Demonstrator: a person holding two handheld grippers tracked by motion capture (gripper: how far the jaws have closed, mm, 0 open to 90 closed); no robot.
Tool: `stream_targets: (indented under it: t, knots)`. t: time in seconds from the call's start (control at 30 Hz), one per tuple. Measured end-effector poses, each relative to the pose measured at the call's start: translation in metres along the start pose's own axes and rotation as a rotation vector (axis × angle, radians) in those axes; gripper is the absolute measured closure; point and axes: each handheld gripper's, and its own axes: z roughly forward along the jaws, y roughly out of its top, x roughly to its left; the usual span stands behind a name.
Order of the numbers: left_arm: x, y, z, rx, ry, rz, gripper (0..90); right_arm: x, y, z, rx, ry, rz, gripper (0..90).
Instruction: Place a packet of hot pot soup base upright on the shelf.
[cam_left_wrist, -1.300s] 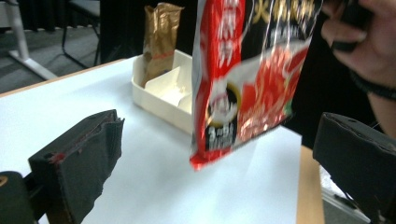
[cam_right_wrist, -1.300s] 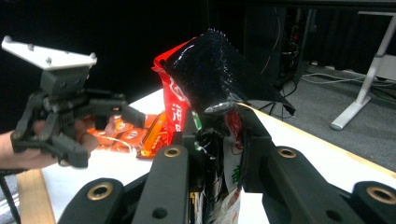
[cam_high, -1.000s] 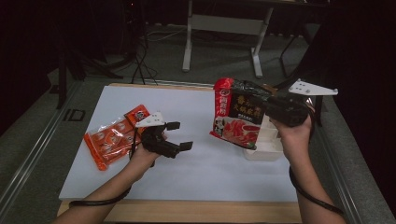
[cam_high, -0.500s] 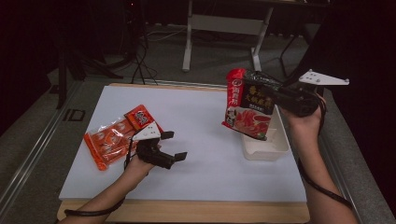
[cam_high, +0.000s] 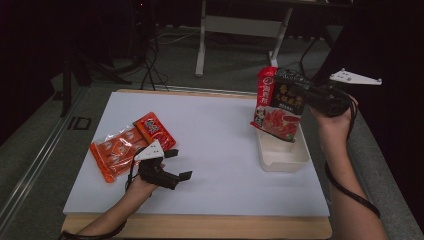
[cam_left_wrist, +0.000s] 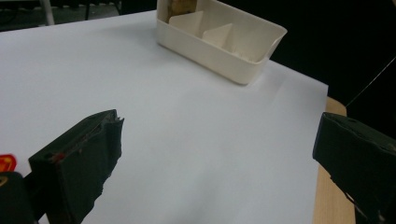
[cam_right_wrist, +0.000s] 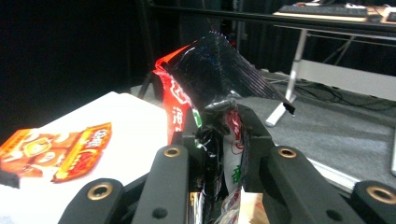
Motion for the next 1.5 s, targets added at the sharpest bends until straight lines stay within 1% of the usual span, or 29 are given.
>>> stream_targets:
  t: [0.07, 0.1, 0.13, 0.2, 0.33, 0.37, 0.4, 0.5, 0.57, 0.6, 0.67, 0.83, 0.9, 0.97, 1.07, 1.13, 1.17, 1.27, 1.33, 1.4, 1.47, 1.5]
  knots:
    - [0.001, -0.002, -0.001, 0.006, 0.010, 0.004, 1.3, -0.004, -0.001, 0.002, -0.002, -0.006, 0.006, 76.5]
    - [0.002, -0.003, -0.001, 0.003, 0.010, -0.002, 1.3, -0.009, -0.003, 0.005, -0.001, -0.009, 0.003, 76.5]
    - [0.004, -0.004, -0.001, 0.000, 0.010, -0.016, 1.3, -0.009, -0.003, 0.005, -0.001, -0.009, 0.003, 76.5]
    - [0.007, -0.007, -0.002, -0.009, 0.006, -0.036, 1.3, -0.015, -0.005, 0.009, 0.003, -0.017, 0.008, 76.5]
    - [0.009, -0.010, -0.002, -0.009, 0.009, -0.043, 1.3, -0.023, -0.010, 0.016, 0.007, -0.039, 0.008, 76.5]
    - [0.009, -0.010, -0.002, -0.009, 0.009, -0.043, 1.3, -0.023, -0.010, 0.016, 0.007, -0.039, 0.008, 76.5]
    - [0.010, -0.011, -0.001, -0.008, 0.006, -0.053, 1.3, -0.025, -0.011, 0.018, 0.006, -0.042, 0.006, 76.5]
    - [0.010, -0.012, 0.000, -0.001, 0.005, -0.057, 1.3, -0.033, -0.017, 0.023, 0.017, -0.049, 0.013, 76.5]
    - [0.010, -0.013, 0.000, -0.003, 0.008, -0.054, 1.3, -0.038, -0.021, 0.025, 0.025, -0.053, 0.029, 76.5]
    - [0.011, -0.013, 0.000, -0.003, 0.006, -0.062, 1.3, -0.040, -0.022, 0.026, 0.028, -0.053, 0.032, 76.5]
    - [0.012, -0.013, 0.000, -0.008, 0.002, -0.069, 1.3, -0.043, -0.025, 0.029, 0.041, -0.058, 0.031, 76.5]
    - [0.012, -0.013, 0.000, -0.012, 0.003, -0.069, 1.4, -0.051, -0.035, 0.037, 0.061, -0.067, 0.034, 76.5]
    - [0.012, -0.013, 0.000, -0.013, 0.003, -0.066, 1.4, -0.053, -0.039, 0.041, 0.069, -0.073, 0.029, 76.4]
    - [0.013, -0.013, 0.000, -0.021, 0.000, -0.078, 1.4, -0.054, -0.042, 0.046, 0.084, -0.085, 0.014, 76.4]
    - [0.014, -0.013, 0.000, -0.020, 0.001, -0.081, 1.4, -0.054, -0.047, 0.052, 0.097, -0.091, 0.002, 76.4]
    - [0.014, -0.014, 0.001, -0.018, -0.001, -0.083, 1.4, -0.055, -0.049, 0.055, 0.102, -0.075, 0.008, 76.2]
    - [0.014, -0.014, 0.001, -0.017, -0.002, -0.082, 1.4, -0.056, -0.051, 0.058, 0.106, -0.056, 0.009, 76.1]
    - [0.014, -0.014, 0.001, -0.015, -0.006, -0.085, 1.4, -0.056, -0.054, 0.060, 0.114, -0.044, 0.007, 76.0]
    - [0.014, -0.015, 0.001, -0.018, -0.007, -0.092, 1.4, -0.057, -0.057, 0.060, 0.105, -0.026, 0.013, 75.7]
    - [0.014, -0.016, 0.001, -0.014, -0.007, -0.092, 1.4, -0.057, -0.057, 0.059, 0.102, -0.023, 0.020, 75.6]
    - [0.014, -0.016, 0.002, -0.011, -0.010, -0.095, 1.4, -0.062, -0.057, 0.058, 0.111, 0.042, 0.030, 74.7]
    - [0.014, -0.016, 0.002, -0.010, -0.011, -0.095, 1.4, -0.062, -0.057, 0.058, 0.111, 0.042, 0.030, 74.7]
